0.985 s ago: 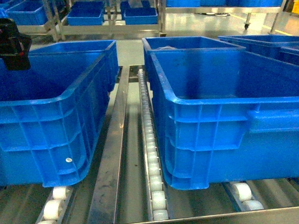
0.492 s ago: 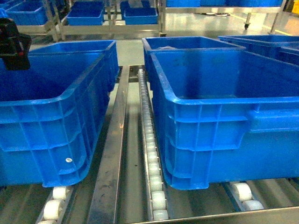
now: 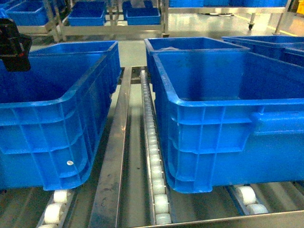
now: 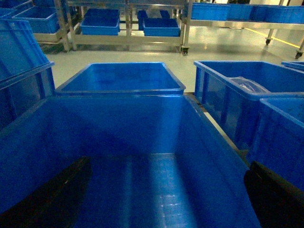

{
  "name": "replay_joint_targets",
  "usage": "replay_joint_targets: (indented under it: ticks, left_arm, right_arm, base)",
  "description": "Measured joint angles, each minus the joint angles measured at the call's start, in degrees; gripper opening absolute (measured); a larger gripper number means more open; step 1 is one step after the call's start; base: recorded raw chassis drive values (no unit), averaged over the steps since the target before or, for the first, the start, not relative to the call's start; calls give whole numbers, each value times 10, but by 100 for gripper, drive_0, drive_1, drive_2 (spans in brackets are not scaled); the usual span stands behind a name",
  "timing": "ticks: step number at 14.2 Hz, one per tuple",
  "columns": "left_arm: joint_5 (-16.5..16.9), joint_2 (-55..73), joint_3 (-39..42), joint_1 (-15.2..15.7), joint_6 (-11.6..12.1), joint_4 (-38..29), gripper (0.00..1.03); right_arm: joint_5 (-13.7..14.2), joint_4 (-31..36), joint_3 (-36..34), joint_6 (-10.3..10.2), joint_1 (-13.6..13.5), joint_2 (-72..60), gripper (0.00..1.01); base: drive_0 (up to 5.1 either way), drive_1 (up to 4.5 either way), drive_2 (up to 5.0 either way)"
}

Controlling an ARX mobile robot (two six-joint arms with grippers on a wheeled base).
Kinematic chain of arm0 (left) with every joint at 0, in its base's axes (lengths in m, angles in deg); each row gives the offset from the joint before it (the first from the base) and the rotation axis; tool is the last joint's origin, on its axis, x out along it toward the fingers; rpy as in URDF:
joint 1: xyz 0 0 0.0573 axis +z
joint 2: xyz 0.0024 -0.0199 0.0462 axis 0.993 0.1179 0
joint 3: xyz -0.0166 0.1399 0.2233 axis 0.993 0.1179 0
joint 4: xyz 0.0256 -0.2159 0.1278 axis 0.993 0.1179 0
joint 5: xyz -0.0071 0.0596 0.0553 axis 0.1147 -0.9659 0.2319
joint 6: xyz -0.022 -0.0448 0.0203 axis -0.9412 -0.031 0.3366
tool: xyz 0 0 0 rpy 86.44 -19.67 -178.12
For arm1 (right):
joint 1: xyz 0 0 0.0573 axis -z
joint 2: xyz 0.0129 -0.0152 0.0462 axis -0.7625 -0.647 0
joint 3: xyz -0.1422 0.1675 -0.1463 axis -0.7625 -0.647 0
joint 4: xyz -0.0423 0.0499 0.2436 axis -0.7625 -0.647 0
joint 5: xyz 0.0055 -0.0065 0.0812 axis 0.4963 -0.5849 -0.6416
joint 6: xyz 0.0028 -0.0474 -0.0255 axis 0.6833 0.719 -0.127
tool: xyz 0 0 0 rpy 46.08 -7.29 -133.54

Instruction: Sort blue parts and orange caps into right shelf containers

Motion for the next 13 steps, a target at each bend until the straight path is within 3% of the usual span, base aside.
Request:
replay_joint_targets:
  ticks: [5, 8, 11, 12, 13]
  left_arm:
    - [0, 0, 0, 0, 0, -1, 97]
    - [0, -110, 138, 0, 0, -36, 46]
    - [0, -207, 231, 0, -3, -25, 2]
    - [0, -247, 257, 0, -2, -12, 2]
    - [0, -262, 291, 0, -2, -44, 2]
  right_arm:
    - [0, 0, 0, 0, 0, 0, 40]
    - [0, 0, 0, 0, 0, 0, 40]
    - [0, 0, 0, 0, 0, 0, 40]
    - [0, 0, 0, 0, 0, 0, 40]
    - [0, 0, 0, 0, 0, 0, 40]
  base:
    - [0, 0, 0]
    - [0, 0, 0]
    - [0, 0, 0]
    - [0, 0, 0]
    - [0, 0, 0]
